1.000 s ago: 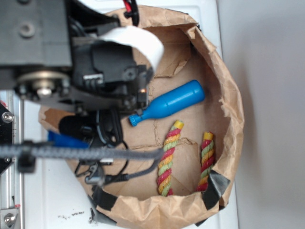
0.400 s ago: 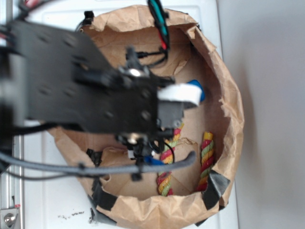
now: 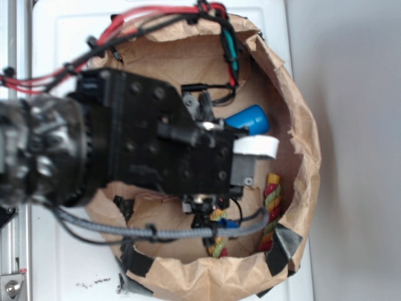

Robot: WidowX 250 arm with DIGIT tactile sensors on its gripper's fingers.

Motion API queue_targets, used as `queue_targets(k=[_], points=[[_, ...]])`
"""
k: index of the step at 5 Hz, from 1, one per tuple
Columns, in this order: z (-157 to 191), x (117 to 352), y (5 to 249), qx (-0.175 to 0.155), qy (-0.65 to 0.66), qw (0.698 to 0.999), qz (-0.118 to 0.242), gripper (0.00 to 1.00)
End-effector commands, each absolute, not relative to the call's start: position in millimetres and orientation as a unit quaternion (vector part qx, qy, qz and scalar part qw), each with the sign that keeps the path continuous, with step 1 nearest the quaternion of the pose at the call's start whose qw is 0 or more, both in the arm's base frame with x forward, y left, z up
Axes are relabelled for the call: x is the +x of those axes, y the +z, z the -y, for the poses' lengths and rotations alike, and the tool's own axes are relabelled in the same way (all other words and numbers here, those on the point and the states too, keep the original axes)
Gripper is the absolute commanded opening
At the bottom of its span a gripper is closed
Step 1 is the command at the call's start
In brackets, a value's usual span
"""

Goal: Grab the blue bottle.

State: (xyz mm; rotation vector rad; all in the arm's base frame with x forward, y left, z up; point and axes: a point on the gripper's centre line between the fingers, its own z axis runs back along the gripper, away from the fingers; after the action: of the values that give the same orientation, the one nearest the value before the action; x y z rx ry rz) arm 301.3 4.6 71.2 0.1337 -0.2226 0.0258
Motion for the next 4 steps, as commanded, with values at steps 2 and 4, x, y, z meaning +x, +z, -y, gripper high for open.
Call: queue_targets(k=[2,4], points=[[13.2,343.7,82.3,0.028,0.037,0.986,0.163,1.0],[9.4,347.9,76.5,0.054,0.033,0.983,0.171,1.0]])
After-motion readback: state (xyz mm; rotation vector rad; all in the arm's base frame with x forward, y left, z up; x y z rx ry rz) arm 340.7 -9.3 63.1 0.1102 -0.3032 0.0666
